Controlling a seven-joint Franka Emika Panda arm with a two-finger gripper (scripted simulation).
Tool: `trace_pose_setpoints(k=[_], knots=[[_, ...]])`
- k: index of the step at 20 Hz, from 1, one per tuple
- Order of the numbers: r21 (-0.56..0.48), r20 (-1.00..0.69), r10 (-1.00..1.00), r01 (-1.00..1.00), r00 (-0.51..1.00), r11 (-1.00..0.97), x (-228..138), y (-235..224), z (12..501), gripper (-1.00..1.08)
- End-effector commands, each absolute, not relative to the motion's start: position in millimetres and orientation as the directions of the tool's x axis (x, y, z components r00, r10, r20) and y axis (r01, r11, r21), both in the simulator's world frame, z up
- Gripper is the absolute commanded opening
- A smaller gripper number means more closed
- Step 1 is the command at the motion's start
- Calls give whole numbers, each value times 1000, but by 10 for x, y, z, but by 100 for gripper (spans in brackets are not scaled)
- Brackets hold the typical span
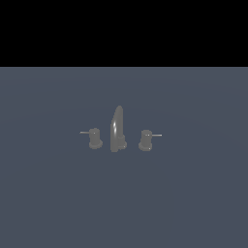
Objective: Turn on the faucet by rotating a designated handle.
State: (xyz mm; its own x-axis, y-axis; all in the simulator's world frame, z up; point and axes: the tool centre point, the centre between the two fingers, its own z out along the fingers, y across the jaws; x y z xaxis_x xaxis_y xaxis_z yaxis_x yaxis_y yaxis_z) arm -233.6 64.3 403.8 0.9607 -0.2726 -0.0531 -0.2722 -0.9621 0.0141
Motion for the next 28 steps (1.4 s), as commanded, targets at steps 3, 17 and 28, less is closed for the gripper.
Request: trace_pose_setpoints(k=[3,17,28], knots=[[15,-50,-366,-366,929,-931,-2223,816,3791,-100],[14,-40,-623,-623,781,-782,-1758,1270,3035,-100],[10,-35,-773,-774,633,-634,-1339,1498,2501,-100]])
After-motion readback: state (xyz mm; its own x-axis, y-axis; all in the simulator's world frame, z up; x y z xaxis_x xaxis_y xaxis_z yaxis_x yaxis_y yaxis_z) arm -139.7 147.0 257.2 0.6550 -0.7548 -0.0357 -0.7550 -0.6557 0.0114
